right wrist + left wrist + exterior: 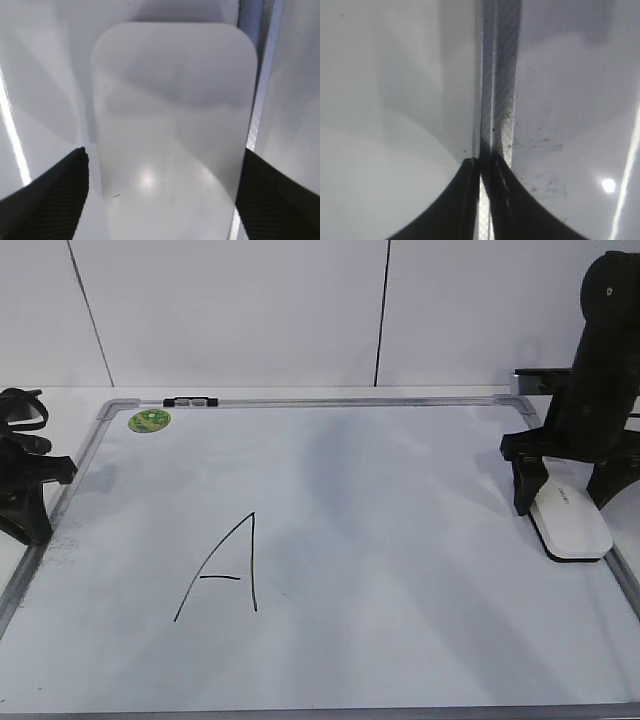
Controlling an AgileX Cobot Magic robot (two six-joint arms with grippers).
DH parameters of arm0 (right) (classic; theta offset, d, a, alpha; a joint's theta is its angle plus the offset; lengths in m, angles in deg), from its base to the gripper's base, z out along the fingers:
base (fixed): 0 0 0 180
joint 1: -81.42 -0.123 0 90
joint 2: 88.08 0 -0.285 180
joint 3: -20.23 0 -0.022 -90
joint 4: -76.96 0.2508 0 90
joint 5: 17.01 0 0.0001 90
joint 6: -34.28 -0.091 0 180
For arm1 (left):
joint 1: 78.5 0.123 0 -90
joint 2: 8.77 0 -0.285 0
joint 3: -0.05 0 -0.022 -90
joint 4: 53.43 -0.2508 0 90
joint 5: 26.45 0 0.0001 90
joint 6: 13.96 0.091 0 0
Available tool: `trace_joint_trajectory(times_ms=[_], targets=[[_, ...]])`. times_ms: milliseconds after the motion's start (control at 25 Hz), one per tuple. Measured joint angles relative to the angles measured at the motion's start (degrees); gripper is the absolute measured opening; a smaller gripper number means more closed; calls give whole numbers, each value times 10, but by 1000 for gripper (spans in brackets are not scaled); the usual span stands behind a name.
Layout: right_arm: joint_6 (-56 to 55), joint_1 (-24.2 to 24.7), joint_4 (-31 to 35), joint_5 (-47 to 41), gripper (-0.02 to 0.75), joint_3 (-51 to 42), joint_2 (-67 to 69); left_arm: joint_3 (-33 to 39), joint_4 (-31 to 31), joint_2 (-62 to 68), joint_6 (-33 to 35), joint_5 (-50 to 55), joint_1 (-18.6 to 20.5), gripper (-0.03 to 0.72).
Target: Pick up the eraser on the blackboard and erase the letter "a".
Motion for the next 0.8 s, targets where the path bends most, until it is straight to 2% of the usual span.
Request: trace_joint_trajectory(times_ms=[200,280,600,800], targets=[[0,0,0,-1,671,0,0,0,-13,-5,0,-4,0,293],[0,0,0,-1,671,0,0,0,-14,-15,0,-5,0,343],[0,0,3,-4,671,24,0,0,-29,-72,0,-7,0,403],[0,0,8,-4,671,36,-21,0,-40,-110,-5,1,0,414]])
